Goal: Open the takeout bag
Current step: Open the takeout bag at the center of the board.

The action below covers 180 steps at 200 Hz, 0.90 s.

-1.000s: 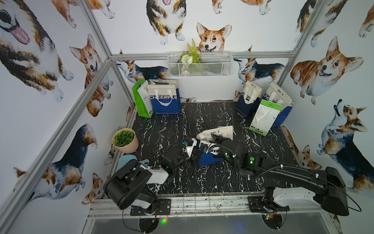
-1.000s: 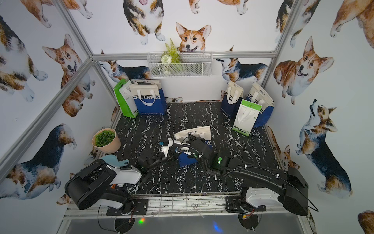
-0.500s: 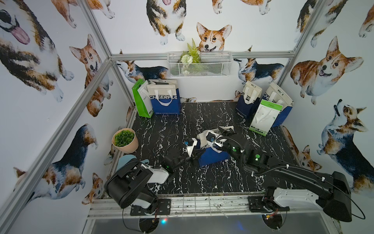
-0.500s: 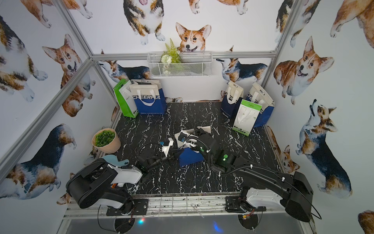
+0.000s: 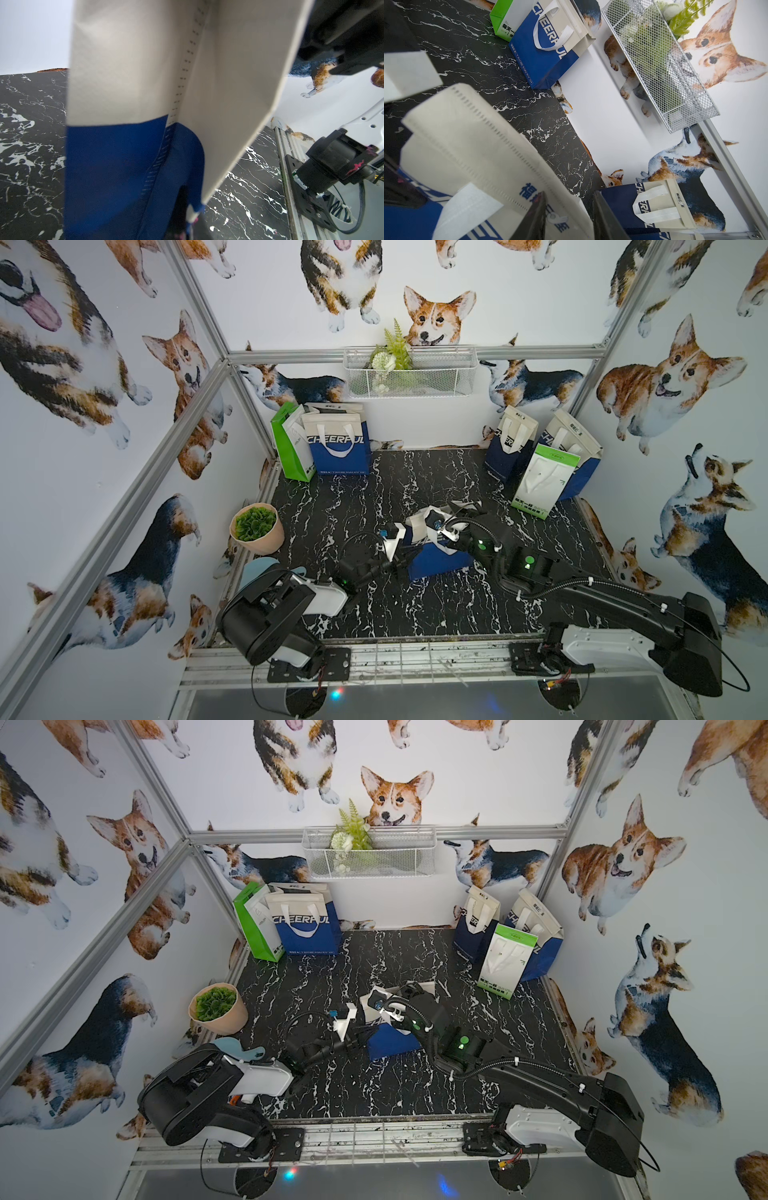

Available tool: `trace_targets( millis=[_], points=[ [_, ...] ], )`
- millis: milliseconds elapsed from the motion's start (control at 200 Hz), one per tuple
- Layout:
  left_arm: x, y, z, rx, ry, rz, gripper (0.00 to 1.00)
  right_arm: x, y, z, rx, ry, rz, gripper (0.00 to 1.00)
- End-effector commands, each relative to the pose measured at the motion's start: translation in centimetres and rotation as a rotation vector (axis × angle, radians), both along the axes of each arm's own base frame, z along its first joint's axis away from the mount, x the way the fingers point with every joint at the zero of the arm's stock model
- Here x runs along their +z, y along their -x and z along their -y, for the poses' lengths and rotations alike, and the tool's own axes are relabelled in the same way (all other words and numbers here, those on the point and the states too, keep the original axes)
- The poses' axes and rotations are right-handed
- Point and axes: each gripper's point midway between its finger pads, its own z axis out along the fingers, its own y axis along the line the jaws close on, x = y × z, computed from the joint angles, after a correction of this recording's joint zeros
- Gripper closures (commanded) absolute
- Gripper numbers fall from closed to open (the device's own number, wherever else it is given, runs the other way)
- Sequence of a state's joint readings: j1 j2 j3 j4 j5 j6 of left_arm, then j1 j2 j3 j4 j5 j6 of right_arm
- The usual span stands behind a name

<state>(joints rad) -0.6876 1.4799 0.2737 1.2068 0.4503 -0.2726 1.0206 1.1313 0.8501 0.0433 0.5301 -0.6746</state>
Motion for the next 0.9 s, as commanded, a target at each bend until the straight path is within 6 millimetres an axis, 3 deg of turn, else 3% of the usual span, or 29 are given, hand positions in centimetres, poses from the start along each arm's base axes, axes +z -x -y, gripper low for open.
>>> trace_targets(
  millis=[0, 105, 160, 355, 395, 721, 896],
  points=[
    [0.6, 0.2, -0.1, -0.004, 0.010, 0.035, 1.00, -0.8, 0.0, 0.9, -0.038, 0.048, -0.011, 0.60],
    [0.6, 0.2, 0.0, -0.006, 0.008, 0.036, 1.00, -0.1, 0.8, 1.2, -0.026, 0.034, 0.012, 0.48],
    [0.6, 0.1, 0.0, -0.006, 0.008, 0.032, 1.00, -0.2, 1.0, 1.0, -0.013, 0.045, 0.019, 0.47],
    [0.5, 0.2, 0.0, -0.005, 0.005, 0.031, 1.00, -0.2, 0.8, 0.2, 0.008, 0.061, 0.025, 0.46],
    [0.5, 0.2, 0.0, -0.006, 0.006, 0.032, 1.00, -1.3, 0.5, -0.4, 0.008, 0.089, 0.011, 0.46],
    [0.6, 0.2, -0.1, -0.005, 0.006, 0.034, 1.00, -1.3, -0.7, -1.5, 0.004, 0.069, 0.037, 0.49],
    [0.6, 0.2, -0.1, -0.003, 0.005, 0.033, 1.00, -0.8, -1.0, -2.0, 0.012, 0.045, 0.047, 0.58]
  ],
)
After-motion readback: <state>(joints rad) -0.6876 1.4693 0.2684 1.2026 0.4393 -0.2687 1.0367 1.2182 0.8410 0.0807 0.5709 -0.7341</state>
